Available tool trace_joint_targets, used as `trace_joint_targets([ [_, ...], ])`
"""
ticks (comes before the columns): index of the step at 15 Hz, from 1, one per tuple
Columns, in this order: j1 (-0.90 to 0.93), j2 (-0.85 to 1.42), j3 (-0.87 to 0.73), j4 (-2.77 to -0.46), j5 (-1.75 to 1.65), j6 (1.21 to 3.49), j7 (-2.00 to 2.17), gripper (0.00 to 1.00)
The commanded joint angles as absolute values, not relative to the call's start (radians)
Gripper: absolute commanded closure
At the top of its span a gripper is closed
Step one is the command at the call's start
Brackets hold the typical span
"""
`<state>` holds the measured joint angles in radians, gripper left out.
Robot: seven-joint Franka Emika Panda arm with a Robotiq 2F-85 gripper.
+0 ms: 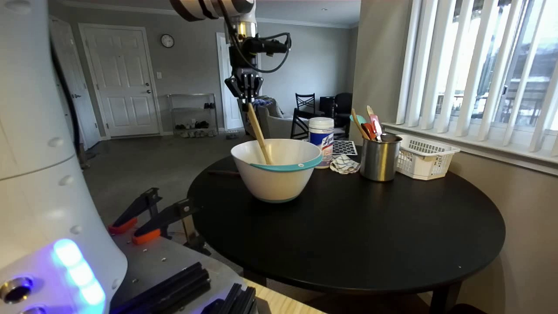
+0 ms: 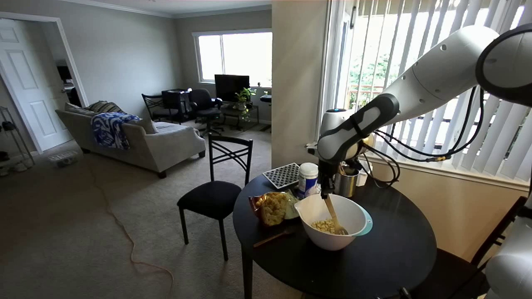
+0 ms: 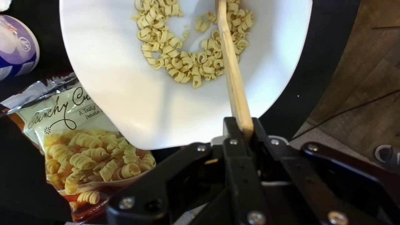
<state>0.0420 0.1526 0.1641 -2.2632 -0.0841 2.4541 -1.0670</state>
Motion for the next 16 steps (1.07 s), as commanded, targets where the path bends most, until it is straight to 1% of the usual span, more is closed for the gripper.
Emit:
trace_joint_targets([
  [1,0.069,0.145,0.162,-2.255,-0.146,2.424,-1.092,0.94],
  [2,0.076,0.149,0.166,-2.250,-0.157,2.422,-1.096,0.94],
  [3,0.079,0.152,0.176,-2.243,-0.150,2.405,-1.138,0.64],
  [4,0.085,0.152,0.182,-2.241,-0.140,2.401,-1.163,0.63],
  [10,0.104,0.140,0.186,-2.233,-0.138,2.369,-1.229,0.27],
  [13,0.102,0.128,0.180,-2.245,-0.144,2.360,-1.261,0.07],
  [14,0.101,0.126,0.177,-2.247,-0.145,2.355,-1.261,0.02],
  [15,0.107,0.153,0.179,-2.235,-0.133,2.383,-1.229,0.20],
  [16,0.107,0.153,0.177,-2.235,-0.133,2.380,-1.232,0.13],
])
